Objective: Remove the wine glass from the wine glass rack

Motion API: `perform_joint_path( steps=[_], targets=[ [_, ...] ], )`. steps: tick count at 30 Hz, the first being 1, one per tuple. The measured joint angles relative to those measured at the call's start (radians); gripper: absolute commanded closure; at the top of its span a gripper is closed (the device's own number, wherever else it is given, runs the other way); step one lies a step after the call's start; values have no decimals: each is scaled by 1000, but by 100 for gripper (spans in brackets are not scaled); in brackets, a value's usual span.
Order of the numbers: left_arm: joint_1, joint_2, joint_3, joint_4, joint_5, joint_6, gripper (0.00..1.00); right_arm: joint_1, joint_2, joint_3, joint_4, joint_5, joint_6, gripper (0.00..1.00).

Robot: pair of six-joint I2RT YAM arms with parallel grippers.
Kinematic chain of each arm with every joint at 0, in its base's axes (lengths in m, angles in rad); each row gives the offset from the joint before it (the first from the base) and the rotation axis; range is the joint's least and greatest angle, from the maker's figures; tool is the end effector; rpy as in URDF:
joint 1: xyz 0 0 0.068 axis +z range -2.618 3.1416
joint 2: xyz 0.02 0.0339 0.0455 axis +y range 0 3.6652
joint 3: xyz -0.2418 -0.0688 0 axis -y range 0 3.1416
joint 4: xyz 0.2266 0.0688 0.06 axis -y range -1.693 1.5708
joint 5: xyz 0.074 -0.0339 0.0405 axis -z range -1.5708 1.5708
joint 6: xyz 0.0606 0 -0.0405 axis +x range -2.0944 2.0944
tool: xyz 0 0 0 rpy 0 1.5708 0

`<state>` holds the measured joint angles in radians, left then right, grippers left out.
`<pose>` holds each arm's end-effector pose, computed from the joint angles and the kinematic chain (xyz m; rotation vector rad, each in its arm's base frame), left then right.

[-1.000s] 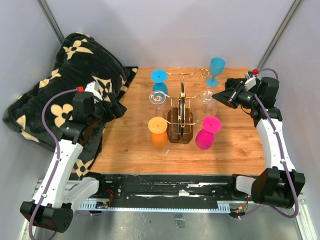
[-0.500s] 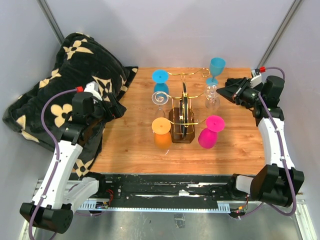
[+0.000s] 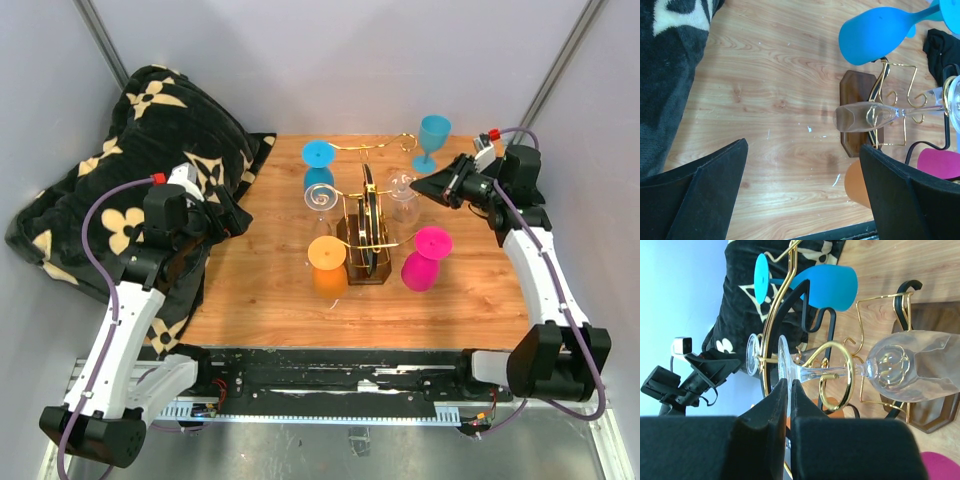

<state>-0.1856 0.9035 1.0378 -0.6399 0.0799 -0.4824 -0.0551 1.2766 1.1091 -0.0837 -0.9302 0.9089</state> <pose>0.2001 -0.0425 0.3281 -0.2630 2.0954 -0.4877 0.2923 0.0325 0.3389 0.2168 1.9491 1.4218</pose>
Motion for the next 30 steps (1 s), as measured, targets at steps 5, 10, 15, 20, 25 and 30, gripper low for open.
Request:
perform_joint_path(
  steps=[5, 10, 15, 20, 25, 30],
  targets=[
    [0, -6, 0, 0, 1, -1, 0, 5, -96, -4, -104, 17, -57, 99],
    [0, -8, 0, 0, 5, -1, 0, -61, -211, -4, -194, 9, -122, 99],
    [0, -11, 0, -5, -9, 7, 0, -217, -198, 27, -360, 25, -237, 99],
    [0, 4, -6, -12, -15, 11, 0, -236, -149, 145, -525, 111, -383, 99],
    [0, 46, 20, -21, -13, 19, 0, -105, -133, 419, -594, 368, -610, 99],
    [0, 83, 168, -16, -8, 40, 0, 262, -139, 593, -515, 541, -874, 99]
  ],
)
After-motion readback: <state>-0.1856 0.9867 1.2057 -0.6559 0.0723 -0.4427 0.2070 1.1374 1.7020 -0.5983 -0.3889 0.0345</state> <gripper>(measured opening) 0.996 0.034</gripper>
